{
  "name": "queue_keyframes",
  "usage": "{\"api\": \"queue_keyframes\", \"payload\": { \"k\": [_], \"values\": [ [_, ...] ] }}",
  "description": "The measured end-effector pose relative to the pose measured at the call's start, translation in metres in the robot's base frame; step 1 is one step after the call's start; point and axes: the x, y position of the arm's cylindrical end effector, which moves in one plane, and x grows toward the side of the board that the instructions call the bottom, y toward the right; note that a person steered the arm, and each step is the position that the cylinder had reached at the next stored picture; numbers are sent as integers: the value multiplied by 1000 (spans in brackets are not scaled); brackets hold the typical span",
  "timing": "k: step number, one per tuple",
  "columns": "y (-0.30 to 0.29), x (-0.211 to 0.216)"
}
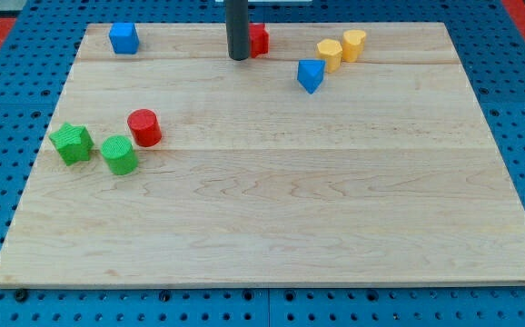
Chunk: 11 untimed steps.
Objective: Move the yellow heart towards the center right
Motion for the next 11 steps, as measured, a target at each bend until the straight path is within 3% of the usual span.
{"api": "queue_keyframes", "payload": {
  "k": [8,10,11],
  "values": [
    [75,-4],
    [149,-37],
    [199,-10]
  ]
}}
